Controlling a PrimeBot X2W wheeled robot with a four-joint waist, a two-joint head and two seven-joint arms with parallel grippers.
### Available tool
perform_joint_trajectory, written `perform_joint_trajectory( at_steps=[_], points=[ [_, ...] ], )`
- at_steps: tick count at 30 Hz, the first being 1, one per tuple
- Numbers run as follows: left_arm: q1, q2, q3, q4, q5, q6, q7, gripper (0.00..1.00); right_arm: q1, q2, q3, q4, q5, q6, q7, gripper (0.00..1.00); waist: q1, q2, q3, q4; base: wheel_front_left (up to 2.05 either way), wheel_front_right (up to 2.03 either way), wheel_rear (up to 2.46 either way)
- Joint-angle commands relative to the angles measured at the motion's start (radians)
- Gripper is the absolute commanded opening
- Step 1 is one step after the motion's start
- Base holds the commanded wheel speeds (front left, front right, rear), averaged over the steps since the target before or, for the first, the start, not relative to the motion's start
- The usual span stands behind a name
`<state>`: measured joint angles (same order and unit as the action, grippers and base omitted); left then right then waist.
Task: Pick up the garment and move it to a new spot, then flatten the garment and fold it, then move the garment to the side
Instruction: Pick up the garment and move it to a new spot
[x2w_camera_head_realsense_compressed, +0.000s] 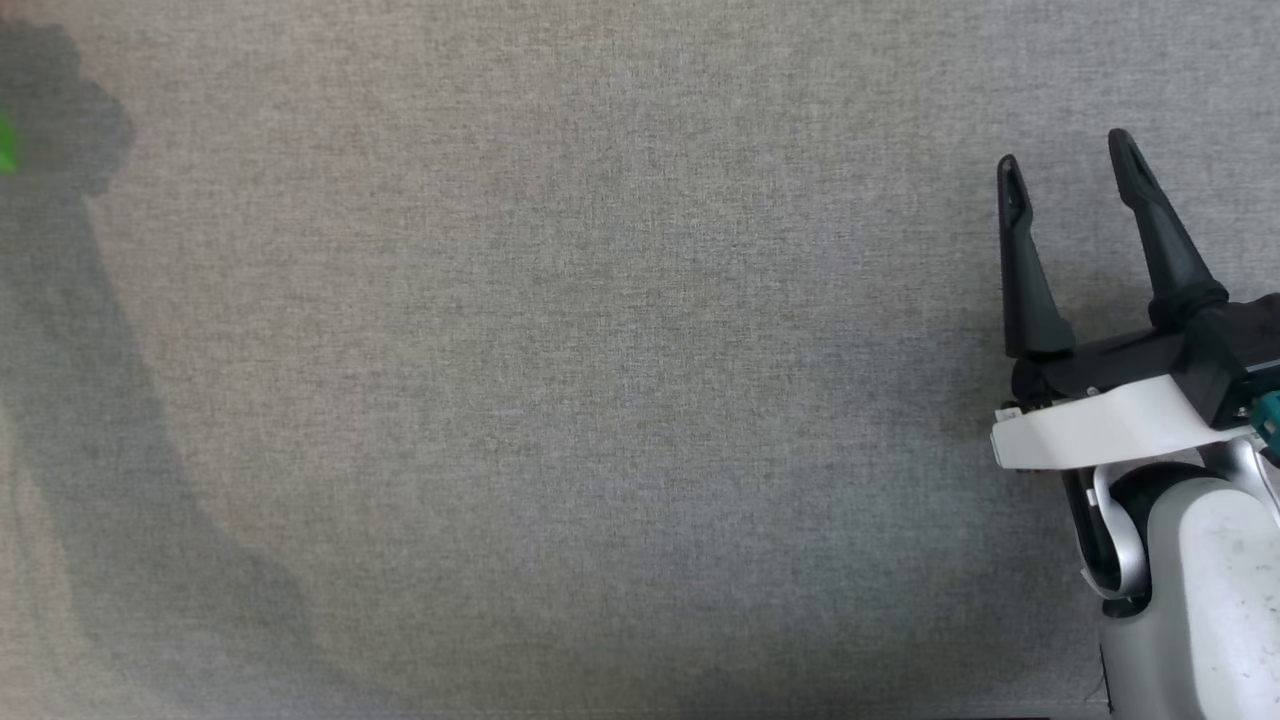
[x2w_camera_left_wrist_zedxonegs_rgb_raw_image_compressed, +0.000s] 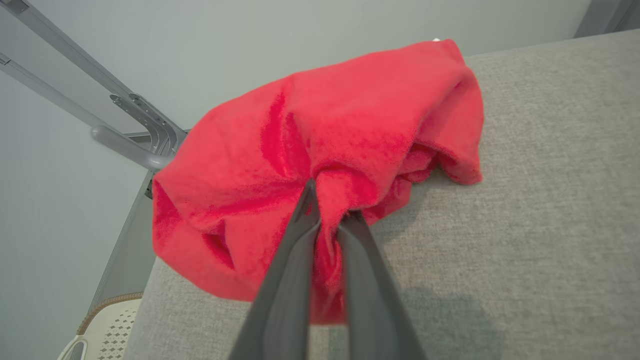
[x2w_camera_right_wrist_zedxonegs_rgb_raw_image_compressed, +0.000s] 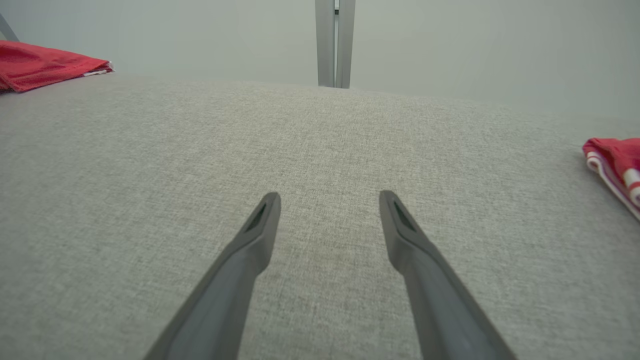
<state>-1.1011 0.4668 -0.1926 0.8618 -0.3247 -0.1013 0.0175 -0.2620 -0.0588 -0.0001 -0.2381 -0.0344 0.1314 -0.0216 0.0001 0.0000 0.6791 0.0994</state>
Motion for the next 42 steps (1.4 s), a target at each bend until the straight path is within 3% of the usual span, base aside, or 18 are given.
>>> perform_joint_trajectory(
  at_steps=[1,8,13,22,29,36,42],
  points=[
    [-0.024,0.017,-0.002,0.008,0.003,-0.002,-0.013,0.0,0.007,0.001,0.001,0.013,0.007,-0.002,-0.011,1.0,-0.0001,0.0,-0.039,-0.002,0.0,0.0,0.0],
    [-0.044,0.026,-0.066,-0.002,0.038,-0.018,-0.05,0.0,0.019,0.006,0.011,0.102,0.036,-0.002,-0.052,1.0,-0.0001,0.0,-0.183,-0.026,0.0,0.0,0.0],
    [-0.052,-0.009,-0.152,-0.061,0.039,-0.028,-0.042,0.0,0.049,0.007,-0.001,0.177,0.075,-0.002,-0.084,1.0,-0.0001,0.0,-0.316,-0.057,0.0,0.0,0.0],
    [0.035,-0.063,-0.398,-0.286,-0.097,-0.029,-0.001,0.0,0.133,0.008,-0.039,0.264,0.13,-0.002,-0.123,1.0,-0.0001,0.0,-0.507,-0.122,0.0,0.0,0.0],
    [0.231,-0.144,-0.522,-0.375,-0.195,-0.029,-0.022,0.0,0.19,0.008,-0.038,0.296,0.158,-0.002,-0.133,1.0,-0.0001,0.0,-0.559,-0.164,0.0,0.0,0.0],
    [0.453,-0.241,-0.588,-0.294,-0.227,-0.007,-0.104,0.0,0.2,0.008,-0.011,0.31,0.181,-0.002,-0.143,1.0,-0.0001,0.0,-0.554,-0.206,0.0,0.0,0.0],
    [0.553,-0.301,-0.621,-0.219,-0.234,0.007,-0.182,0.0,0.188,0.008,-0.002,0.321,0.183,-0.002,-0.151,1.0,-0.0001,0.0,-0.536,-0.214,0.0,0.0,0.0]
  ],
)
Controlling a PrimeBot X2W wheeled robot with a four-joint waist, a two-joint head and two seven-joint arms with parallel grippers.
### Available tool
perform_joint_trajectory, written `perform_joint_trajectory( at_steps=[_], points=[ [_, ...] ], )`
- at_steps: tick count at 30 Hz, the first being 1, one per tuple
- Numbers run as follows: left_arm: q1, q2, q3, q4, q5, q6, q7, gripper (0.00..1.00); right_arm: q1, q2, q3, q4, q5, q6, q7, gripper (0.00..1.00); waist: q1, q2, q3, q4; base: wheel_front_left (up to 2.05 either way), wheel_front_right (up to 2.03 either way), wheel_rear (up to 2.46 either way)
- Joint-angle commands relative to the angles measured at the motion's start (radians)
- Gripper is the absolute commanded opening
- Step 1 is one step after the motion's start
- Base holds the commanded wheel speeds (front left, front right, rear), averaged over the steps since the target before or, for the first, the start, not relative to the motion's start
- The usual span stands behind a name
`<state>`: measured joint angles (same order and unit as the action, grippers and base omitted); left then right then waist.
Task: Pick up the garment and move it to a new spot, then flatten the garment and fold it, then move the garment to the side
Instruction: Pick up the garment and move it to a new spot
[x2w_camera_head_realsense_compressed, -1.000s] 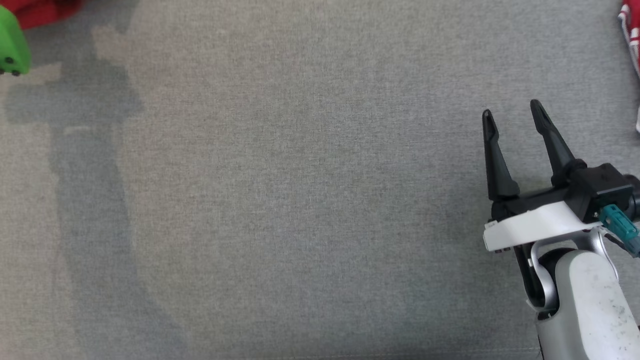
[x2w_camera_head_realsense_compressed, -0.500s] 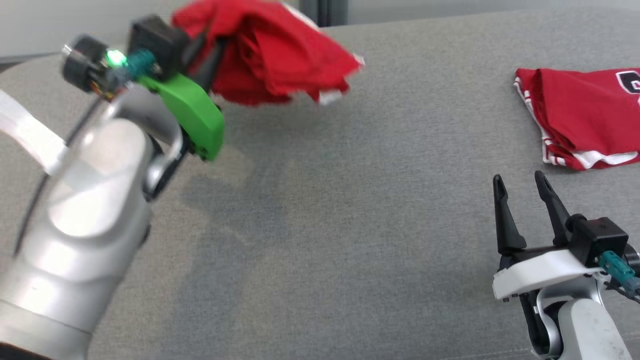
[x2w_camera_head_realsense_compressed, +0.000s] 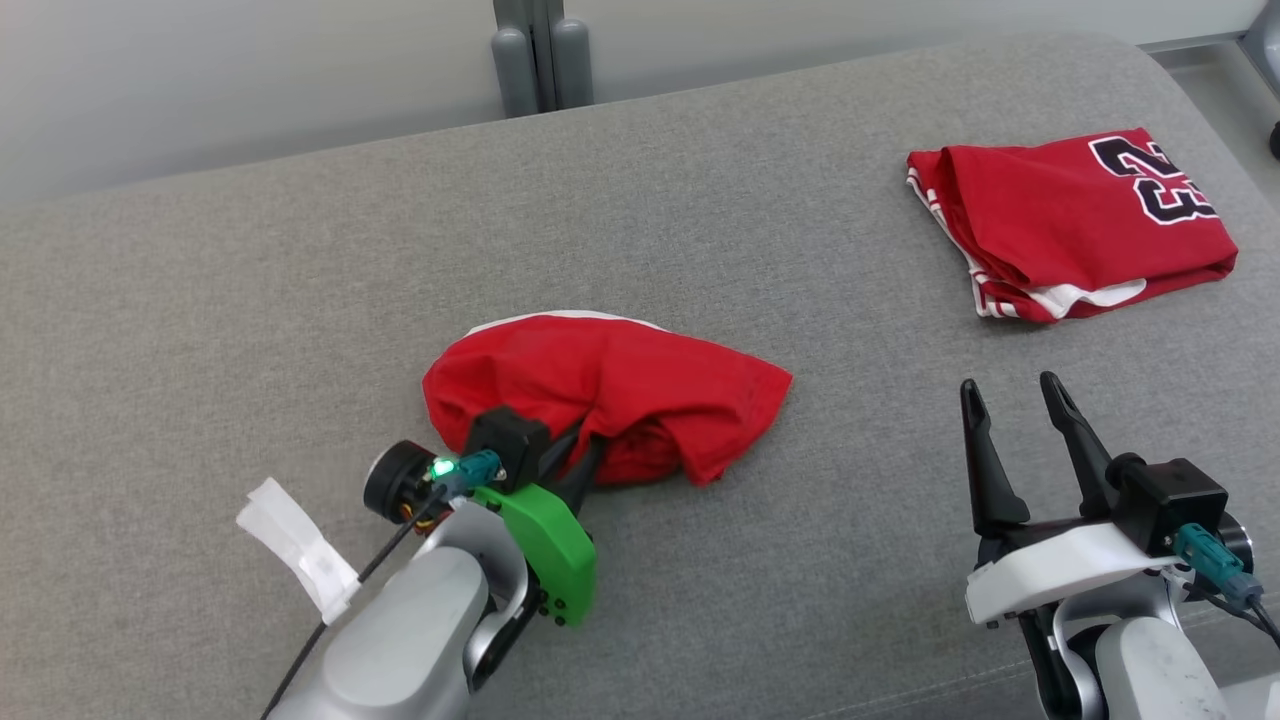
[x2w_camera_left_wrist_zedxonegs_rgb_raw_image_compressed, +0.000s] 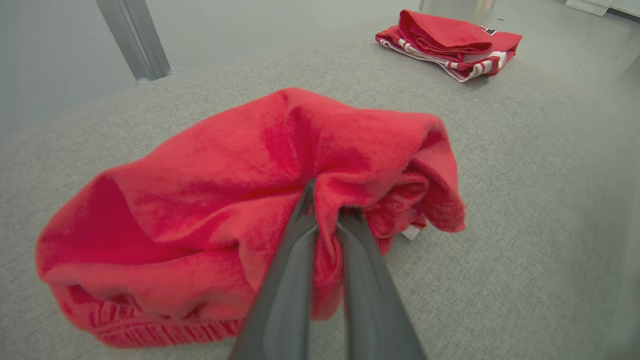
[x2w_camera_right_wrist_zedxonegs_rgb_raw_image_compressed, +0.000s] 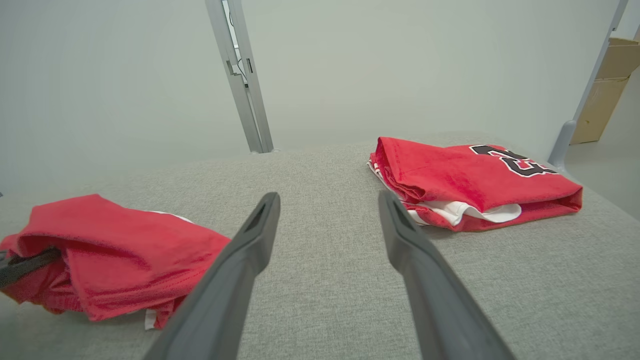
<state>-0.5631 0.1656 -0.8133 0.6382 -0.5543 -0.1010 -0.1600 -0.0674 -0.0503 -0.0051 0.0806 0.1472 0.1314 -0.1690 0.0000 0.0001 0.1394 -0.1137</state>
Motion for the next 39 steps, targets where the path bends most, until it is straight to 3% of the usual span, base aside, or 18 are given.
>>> perform_joint_trajectory(
  at_steps=[1,2,3,4,5,11,18,29,39],
  points=[
    [0.021,-0.007,-0.003,0.011,-0.005,0.008,-0.013,0.0,-0.007,-0.001,0.004,0.004,0.001,-0.002,-0.004,1.0,0.0,-0.0001,0.004,0.001,0.0,0.0,0.0],
    [0.026,-0.014,-0.004,0.019,-0.008,0.008,-0.022,0.0,-0.007,-0.001,0.005,0.006,0.0,-0.002,-0.004,1.0,0.0,-0.0001,0.004,0.004,0.0,0.0,0.0],
    [0.028,-0.018,-0.004,0.024,-0.005,0.011,-0.032,0.25,-0.007,-0.001,0.005,0.009,0.0,-0.002,-0.005,1.0,0.0,-0.0001,0.002,0.007,0.0,0.0,0.0],
    [0.03,-0.023,-0.004,0.027,0.001,0.017,-0.046,0.89,-0.007,-0.001,0.006,0.012,-0.001,-0.002,-0.006,1.0,0.0,-0.0001,0.0,0.012,0.0,0.0,0.0],
    [0.035,-0.028,-0.002,0.029,0.001,0.021,-0.054,1.0,-0.007,-0.001,0.008,0.014,-0.002,-0.002,-0.006,1.0,0.0,-0.0001,-0.003,0.015,0.0,0.0,0.0],
    [0.047,-0.034,0.027,-0.013,-0.003,0.043,-0.091,1.0,-0.013,-0.001,0.006,0.025,-0.008,-0.002,-0.004,1.0,0.0,-0.0001,-0.03,0.045,0.0,0.0,0.0],
    [0.106,0.027,0.098,-0.119,-0.013,0.099,-0.104,1.0,0.005,-0.001,-0.012,0.034,-0.018,-0.002,0.0,1.0,0.0,-0.0001,-0.081,0.079,0.0,0.0,0.0],
    [0.331,0.088,0.265,-0.283,-0.066,0.201,-0.105,1.0,0.04,-0.001,-0.022,0.063,-0.013,-0.002,-0.005,1.0,0.0,-0.0001,-0.136,0.117,0.0,0.0,0.0],
    [0.528,0.061,0.457,-0.397,-0.02,0.239,-0.104,1.0,0.059,-0.001,-0.007,0.108,0.017,-0.002,-0.037,1.0,0.0,-0.0001,-0.144,0.133,0.0,0.0,0.0]
  ],
)
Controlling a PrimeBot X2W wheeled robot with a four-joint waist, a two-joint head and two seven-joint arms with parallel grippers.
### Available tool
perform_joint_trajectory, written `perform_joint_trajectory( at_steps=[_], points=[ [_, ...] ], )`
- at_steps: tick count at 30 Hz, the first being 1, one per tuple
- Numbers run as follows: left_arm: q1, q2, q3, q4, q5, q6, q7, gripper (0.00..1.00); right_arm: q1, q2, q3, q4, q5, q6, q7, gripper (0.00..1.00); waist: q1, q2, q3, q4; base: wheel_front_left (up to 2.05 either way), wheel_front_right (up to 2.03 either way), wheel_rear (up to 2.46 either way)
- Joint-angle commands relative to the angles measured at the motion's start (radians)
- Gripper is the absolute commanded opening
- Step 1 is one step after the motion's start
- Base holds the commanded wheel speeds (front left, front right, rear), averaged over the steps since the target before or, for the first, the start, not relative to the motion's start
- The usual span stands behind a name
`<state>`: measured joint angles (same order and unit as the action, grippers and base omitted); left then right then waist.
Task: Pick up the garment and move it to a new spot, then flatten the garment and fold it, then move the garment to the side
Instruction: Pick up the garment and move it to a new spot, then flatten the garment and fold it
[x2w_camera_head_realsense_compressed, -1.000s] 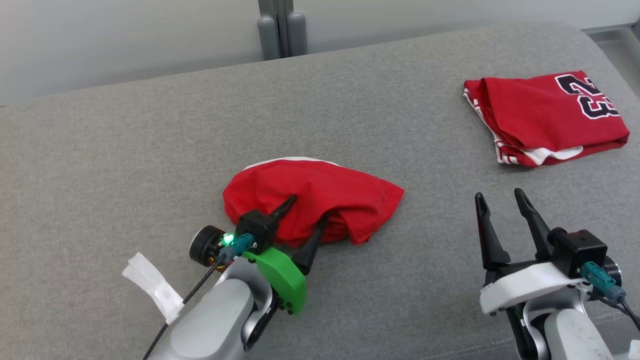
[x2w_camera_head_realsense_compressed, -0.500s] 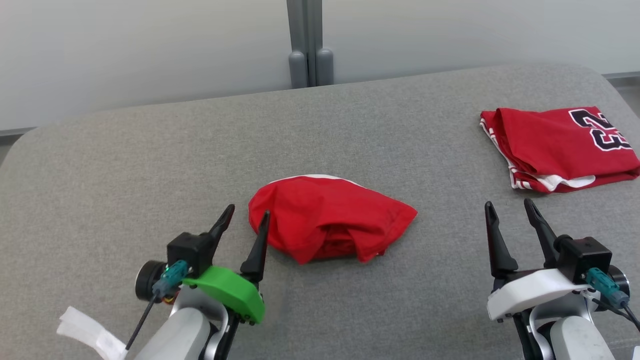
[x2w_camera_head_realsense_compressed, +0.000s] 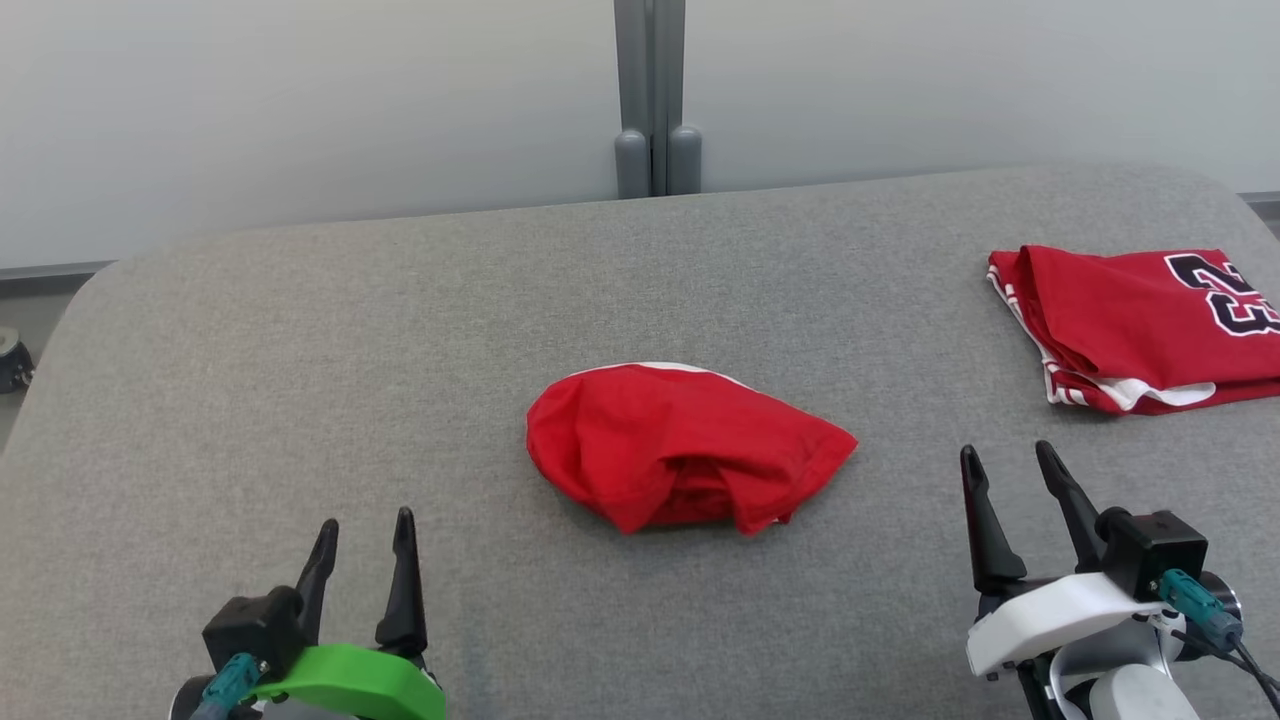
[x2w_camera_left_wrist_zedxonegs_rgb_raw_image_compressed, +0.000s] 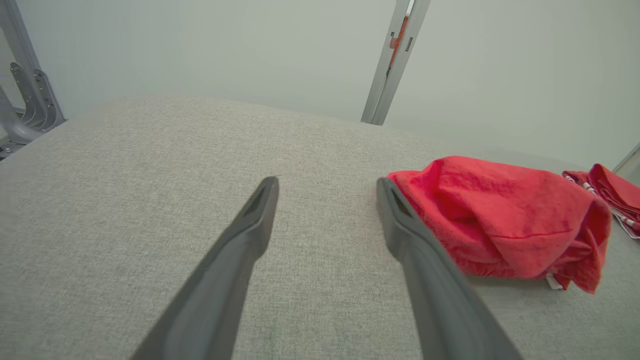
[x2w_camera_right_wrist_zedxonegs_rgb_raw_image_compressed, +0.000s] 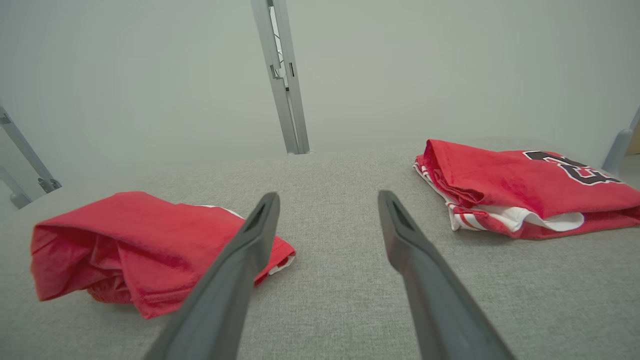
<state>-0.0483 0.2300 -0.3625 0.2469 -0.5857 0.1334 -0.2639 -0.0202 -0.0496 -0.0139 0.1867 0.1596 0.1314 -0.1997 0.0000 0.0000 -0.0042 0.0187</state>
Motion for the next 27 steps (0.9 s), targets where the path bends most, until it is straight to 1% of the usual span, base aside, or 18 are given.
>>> perform_joint_trajectory(
  at_steps=[1,5,12,22,27],
  points=[
    [0.023,-0.008,0.016,-0.01,0.018,0.004,0.0,1.0,0.011,-0.002,0.004,0.007,0.006,-0.002,-0.009,1.0,0.0,0.0,-0.001,0.002,0.0,0.0,0.0],
    [0.054,-0.022,0.056,-0.029,0.053,-0.003,0.0,1.0,-0.003,-0.002,0.015,0.03,0.013,-0.002,-0.018,1.0,0.0,0.0,-0.003,0.008,0.0,0.0,0.0],
    [0.073,-0.046,0.098,-0.042,0.103,-0.02,0.0,1.0,-0.022,-0.002,0.032,0.077,0.023,-0.002,-0.031,1.0,0.0,0.0,-0.009,0.014,0.0,0.0,0.0],
    [0.083,-0.07,0.127,-0.026,0.139,-0.054,0.0,1.0,-0.025,-0.002,0.036,0.111,0.022,-0.002,-0.04,1.0,0.0,0.0,-0.012,0.026,0.0,0.0,0.0],
    [0.085,-0.076,0.136,-0.019,0.152,-0.065,0.0,1.0,-0.035,-0.002,0.04,0.119,0.002,-0.002,-0.032,1.0,0.0,0.0,-0.009,0.042,0.0,0.0,0.0]
  ],
)
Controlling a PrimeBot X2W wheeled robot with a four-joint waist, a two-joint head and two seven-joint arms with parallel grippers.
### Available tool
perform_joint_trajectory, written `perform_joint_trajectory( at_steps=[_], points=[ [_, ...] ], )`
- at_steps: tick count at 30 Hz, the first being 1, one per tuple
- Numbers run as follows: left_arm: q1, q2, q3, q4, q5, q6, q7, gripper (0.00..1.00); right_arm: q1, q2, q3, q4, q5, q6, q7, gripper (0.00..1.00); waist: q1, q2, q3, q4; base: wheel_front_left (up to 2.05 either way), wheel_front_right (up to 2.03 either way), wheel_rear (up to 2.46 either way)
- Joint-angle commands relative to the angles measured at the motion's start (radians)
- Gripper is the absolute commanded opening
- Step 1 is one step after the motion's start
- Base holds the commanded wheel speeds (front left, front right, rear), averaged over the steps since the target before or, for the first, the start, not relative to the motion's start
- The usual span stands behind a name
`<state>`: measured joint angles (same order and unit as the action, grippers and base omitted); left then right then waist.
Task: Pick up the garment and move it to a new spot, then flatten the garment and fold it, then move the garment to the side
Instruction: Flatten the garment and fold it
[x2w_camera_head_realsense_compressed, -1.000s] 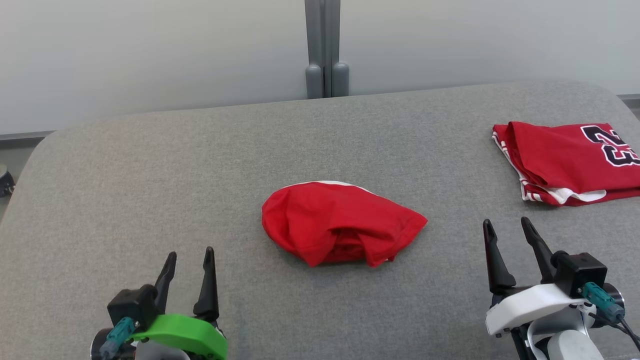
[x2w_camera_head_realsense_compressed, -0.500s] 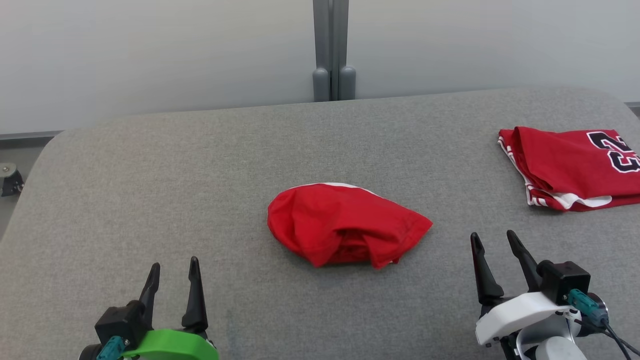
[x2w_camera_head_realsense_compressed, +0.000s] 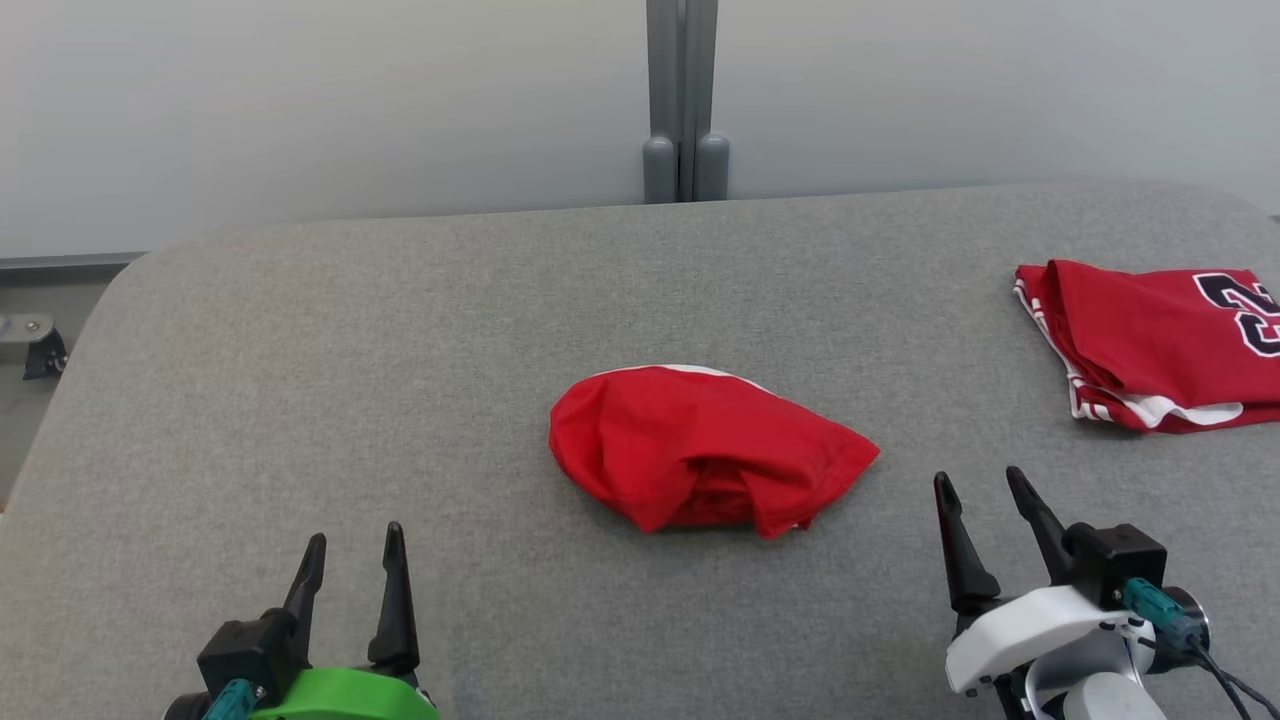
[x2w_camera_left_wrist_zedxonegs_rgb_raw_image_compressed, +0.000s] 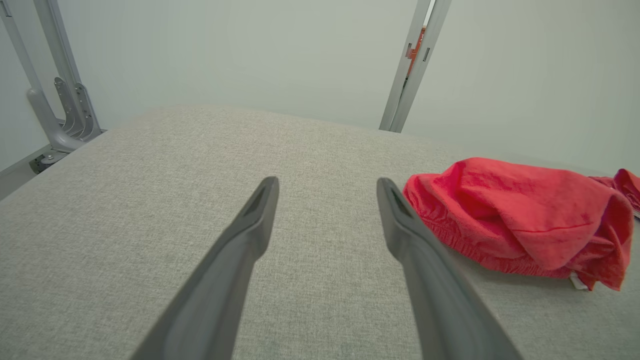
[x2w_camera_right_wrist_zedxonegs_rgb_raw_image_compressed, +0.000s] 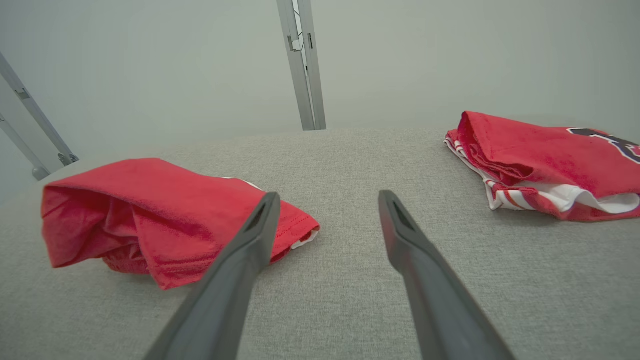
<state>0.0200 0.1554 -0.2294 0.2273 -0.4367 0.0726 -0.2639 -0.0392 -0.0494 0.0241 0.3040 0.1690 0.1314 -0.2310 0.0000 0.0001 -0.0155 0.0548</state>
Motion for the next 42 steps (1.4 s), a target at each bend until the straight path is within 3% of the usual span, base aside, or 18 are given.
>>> perform_joint_trajectory(
  at_steps=[1,7,13,20,32,33,34,35,36,42],
  points=[
    [0.016,-0.002,0.005,0.001,0.006,-0.005,0.0,1.0,-0.021,-0.002,0.004,0.001,-0.014,-0.002,0.005,1.0,0.0,-0.0001,0.003,0.01,0.0,0.0,0.0],
    [0.0,-0.007,0.0,0.0,0.03,-0.014,0.0,1.0,-0.116,-0.002,0.015,-0.013,-0.076,-0.002,0.06,1.0,0.0,-0.0001,0.032,0.053,0.0,0.0,0.0],
    [-0.039,-0.024,-0.015,-0.004,0.048,-0.025,0.0,1.0,-0.286,-0.045,0.089,0.066,-0.112,-0.002,0.223,1.0,0.0,-0.0001,0.091,0.119,0.0,0.0,0.0],
    [-0.074,-0.055,-0.018,-0.004,0.062,-0.036,0.0,1.0,-0.458,-0.138,0.2,0.234,-0.017,-0.002,0.402,1.0,0.0,-0.0001,0.164,0.198,0.0,0.0,0.0],
    [-0.104,-0.088,0.011,0.009,0.094,-0.059,0.0,1.0,-0.58,-0.195,0.364,0.442,0.161,-0.001,0.547,1.0,0.0,-0.0001,0.221,0.247,0.0,0.0,0.0],
    [-0.104,-0.09,0.014,0.01,0.099,-0.061,0.0,1.0,-0.582,-0.197,0.376,0.449,0.173,-0.001,0.545,0.96,0.0,-0.0001,0.222,0.246,0.0,0.0,0.0],
    [-0.104,-0.091,0.016,0.01,0.102,-0.062,0.0,1.0,-0.585,-0.2,0.382,0.454,0.18,-0.001,0.537,0.49,0.0,-0.0001,0.222,0.245,0.0,0.0,0.0],
    [-0.106,-0.093,0.018,0.011,0.104,-0.064,0.0,1.0,-0.591,-0.203,0.388,0.46,0.185,-0.001,0.526,0.35,0.0,-0.0001,0.222,0.243,0.0,0.0,0.0],
    [-0.106,-0.094,0.02,0.012,0.104,-0.064,0.0,1.0,-0.596,-0.205,0.39,0.463,0.188,-0.002,0.514,0.0,0.0,-0.0001,0.222,0.241,0.0,0.0,0.0],
    [-0.109,-0.097,0.033,0.018,0.116,-0.073,0.0,1.0,-0.67,-0.193,0.367,0.475,0.158,-0.002,0.373,0.0,0.0,-0.0001,0.216,0.22,0.0,0.0,0.0]
  ],
)
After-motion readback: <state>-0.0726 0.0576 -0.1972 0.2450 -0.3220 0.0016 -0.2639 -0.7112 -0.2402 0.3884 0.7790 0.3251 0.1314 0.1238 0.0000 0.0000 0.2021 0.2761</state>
